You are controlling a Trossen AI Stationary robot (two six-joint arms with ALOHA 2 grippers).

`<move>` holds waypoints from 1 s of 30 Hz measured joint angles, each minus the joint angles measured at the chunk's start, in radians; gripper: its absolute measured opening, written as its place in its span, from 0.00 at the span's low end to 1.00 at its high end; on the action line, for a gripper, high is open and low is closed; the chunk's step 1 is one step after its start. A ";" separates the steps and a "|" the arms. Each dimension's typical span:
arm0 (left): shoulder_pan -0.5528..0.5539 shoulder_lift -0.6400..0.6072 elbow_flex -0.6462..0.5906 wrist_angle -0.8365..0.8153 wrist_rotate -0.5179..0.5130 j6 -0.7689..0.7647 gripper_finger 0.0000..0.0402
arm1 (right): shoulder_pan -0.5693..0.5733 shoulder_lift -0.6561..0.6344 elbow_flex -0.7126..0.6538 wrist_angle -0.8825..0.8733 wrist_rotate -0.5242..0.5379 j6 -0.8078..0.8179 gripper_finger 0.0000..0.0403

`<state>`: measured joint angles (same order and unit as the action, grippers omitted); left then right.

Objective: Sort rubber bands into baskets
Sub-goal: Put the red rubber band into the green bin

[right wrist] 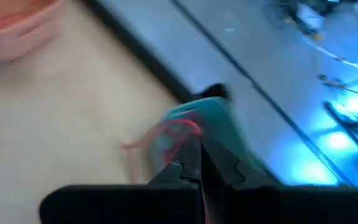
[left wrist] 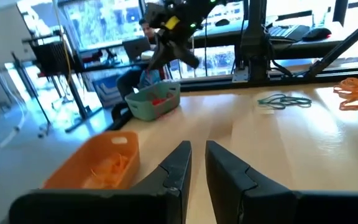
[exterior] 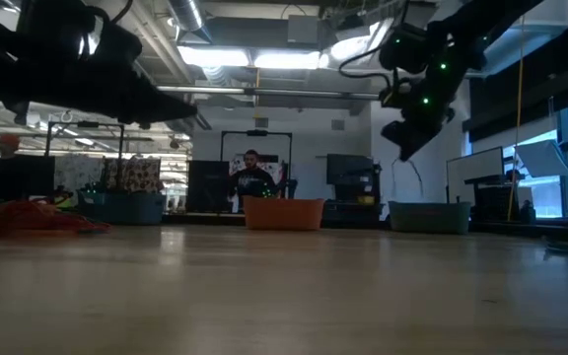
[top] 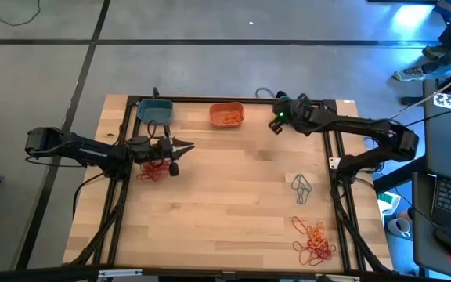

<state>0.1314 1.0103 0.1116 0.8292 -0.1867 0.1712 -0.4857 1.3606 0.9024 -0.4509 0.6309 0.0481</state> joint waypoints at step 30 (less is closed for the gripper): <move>0.000 0.000 0.000 0.025 0.000 0.124 0.11 | -0.288 -0.021 -0.001 0.068 -0.077 -0.102 0.01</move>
<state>0.1318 1.0104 0.1116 0.8539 -0.1867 0.2955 -0.7734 1.3396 0.9016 -0.3826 0.5537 -0.0536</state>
